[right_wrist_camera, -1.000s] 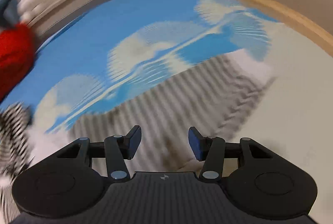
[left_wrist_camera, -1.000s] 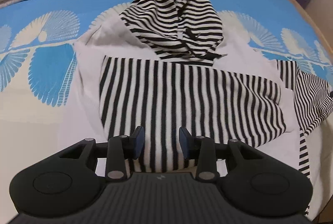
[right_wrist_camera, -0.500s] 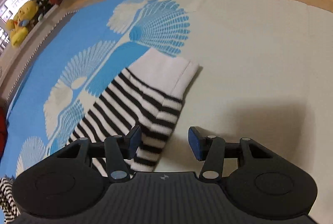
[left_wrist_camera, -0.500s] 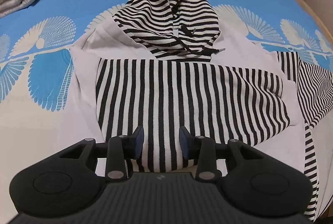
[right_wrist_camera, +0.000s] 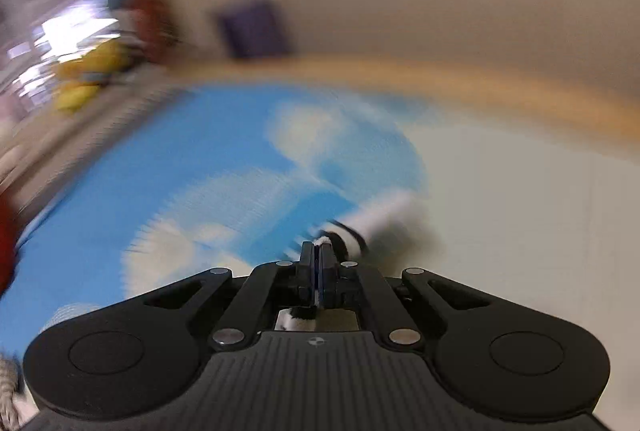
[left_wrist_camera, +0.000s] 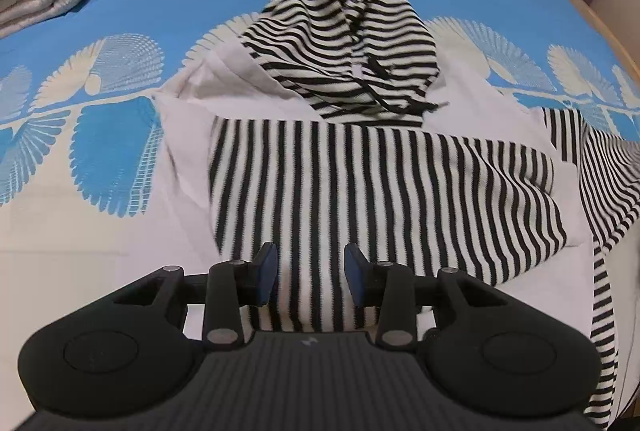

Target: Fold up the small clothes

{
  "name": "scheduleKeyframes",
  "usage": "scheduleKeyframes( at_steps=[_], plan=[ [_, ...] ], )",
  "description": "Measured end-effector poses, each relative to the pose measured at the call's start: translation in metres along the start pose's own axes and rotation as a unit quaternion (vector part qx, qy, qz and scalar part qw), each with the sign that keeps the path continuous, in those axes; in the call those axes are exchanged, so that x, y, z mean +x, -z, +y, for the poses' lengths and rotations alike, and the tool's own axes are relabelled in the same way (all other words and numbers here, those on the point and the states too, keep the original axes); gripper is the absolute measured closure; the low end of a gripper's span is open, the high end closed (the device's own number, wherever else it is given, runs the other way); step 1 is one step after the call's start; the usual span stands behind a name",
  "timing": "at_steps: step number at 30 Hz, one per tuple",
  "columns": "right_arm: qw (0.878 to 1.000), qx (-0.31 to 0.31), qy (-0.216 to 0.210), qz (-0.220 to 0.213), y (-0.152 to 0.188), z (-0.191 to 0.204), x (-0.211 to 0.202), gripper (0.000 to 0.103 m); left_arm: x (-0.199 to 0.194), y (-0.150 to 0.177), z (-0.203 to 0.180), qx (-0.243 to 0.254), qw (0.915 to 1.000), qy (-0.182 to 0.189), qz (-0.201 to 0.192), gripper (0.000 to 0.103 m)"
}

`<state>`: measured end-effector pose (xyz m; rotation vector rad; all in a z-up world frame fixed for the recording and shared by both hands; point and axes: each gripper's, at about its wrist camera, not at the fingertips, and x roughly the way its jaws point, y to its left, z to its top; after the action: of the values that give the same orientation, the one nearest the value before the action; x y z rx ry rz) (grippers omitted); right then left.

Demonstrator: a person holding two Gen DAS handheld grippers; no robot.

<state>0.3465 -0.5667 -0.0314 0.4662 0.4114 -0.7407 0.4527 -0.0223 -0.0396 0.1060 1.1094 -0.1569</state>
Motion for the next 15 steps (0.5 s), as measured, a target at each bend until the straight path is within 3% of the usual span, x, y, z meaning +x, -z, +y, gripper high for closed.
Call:
scheduleKeyframes(
  at_steps=[1, 3, 5, 6, 8, 10, 11, 12, 13, 14, 15],
  plan=[
    [0.997, -0.053, -0.038, -0.037, -0.001, 0.034, -0.024, 0.103, -0.001, -0.001, 0.005, -0.005, 1.0000, -0.001, -0.002, 0.062],
    [0.972, -0.151, -0.152, -0.093, 0.014, 0.099, -0.080, 0.103, -0.005, -0.005, 0.018, -0.023, 0.9997, -0.005, -0.007, 0.062],
    [0.923, -0.227, -0.294, -0.098, 0.047, 0.154, -0.139, 0.101, -0.008, -0.008, 0.035, -0.048, 0.9987, -0.013, -0.011, 0.062],
    [0.898, -0.251, -0.353, -0.074, 0.064, 0.173, -0.160, 0.100, -0.009, -0.009, 0.044, -0.061, 0.9979, -0.017, -0.012, 0.062],
    [0.831, -0.305, -0.464, 0.037, 0.108, 0.209, -0.189, 0.074, -0.012, -0.013, 0.065, -0.090, 0.9956, -0.023, -0.015, 0.062],
    [0.773, -0.342, -0.520, 0.123, 0.145, 0.227, -0.203, 0.067, -0.015, -0.016, 0.083, -0.116, 0.9928, -0.025, -0.017, 0.062],
    [0.753, -0.361, -0.530, 0.151, 0.158, 0.232, -0.207, 0.067, -0.017, -0.016, 0.090, -0.125, 0.9917, -0.024, -0.018, 0.062],
    [0.744, -0.375, -0.528, 0.167, 0.166, 0.235, -0.210, 0.067, -0.019, -0.016, 0.096, -0.134, 0.9905, -0.022, -0.019, 0.062],
    [0.747, -0.380, -0.518, 0.172, 0.169, 0.237, -0.211, 0.066, -0.020, -0.017, 0.101, -0.143, 0.9894, -0.019, -0.019, 0.062],
    [0.755, -0.378, -0.505, 0.177, 0.166, 0.238, -0.210, 0.065, -0.020, -0.017, 0.105, -0.149, 0.9885, -0.015, -0.018, 0.062],
    [0.772, -0.375, -0.481, 0.179, 0.160, 0.239, -0.208, 0.065, -0.020, -0.017, 0.109, -0.155, 0.9877, -0.011, -0.016, 0.062]
  ],
)
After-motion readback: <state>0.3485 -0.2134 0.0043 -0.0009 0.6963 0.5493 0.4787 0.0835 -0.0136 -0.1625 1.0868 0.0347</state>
